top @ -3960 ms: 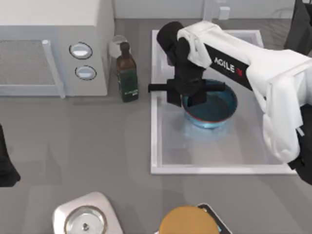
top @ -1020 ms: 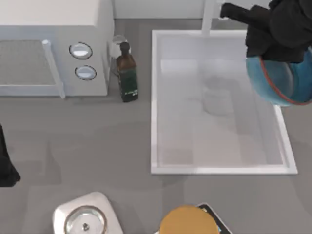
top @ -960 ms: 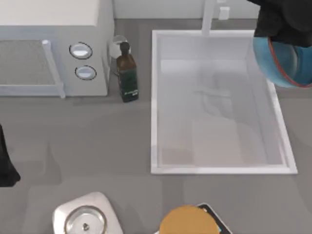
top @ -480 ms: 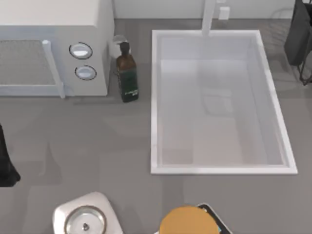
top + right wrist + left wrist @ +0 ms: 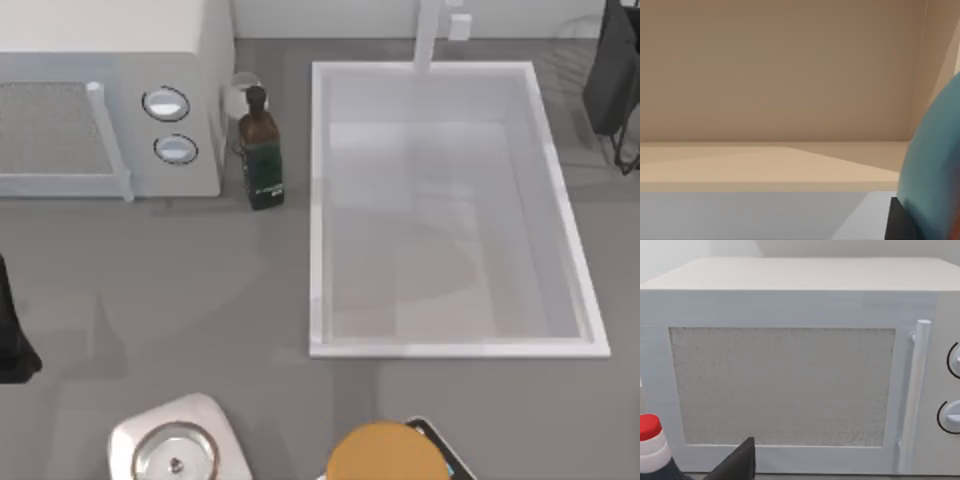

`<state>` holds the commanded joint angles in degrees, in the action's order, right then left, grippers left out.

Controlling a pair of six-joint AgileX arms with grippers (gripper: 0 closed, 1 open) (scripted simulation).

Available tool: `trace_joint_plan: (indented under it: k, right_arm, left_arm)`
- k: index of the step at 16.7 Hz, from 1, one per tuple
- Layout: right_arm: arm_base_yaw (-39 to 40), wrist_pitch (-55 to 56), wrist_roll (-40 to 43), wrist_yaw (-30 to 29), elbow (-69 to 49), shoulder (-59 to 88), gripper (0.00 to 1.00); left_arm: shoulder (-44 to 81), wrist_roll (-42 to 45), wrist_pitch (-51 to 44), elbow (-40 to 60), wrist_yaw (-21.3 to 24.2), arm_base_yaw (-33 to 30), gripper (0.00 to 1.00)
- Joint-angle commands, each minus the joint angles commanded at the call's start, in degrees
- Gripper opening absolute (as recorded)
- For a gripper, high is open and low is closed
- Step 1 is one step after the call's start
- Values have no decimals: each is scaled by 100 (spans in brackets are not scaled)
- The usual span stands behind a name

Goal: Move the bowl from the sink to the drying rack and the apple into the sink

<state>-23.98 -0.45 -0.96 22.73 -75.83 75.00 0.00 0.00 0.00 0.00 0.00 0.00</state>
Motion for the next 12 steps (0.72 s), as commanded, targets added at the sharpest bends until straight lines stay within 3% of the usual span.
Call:
trace_joint_plan:
  k: [6, 12]
  right_arm:
    - [12, 169, 48, -106, 103, 207, 0]
    - [199, 1837, 27, -335, 795, 1338, 0]
  left_arm:
    - [0, 0, 0, 0, 0, 0, 100]
    - [0, 0, 0, 0, 0, 0, 100]
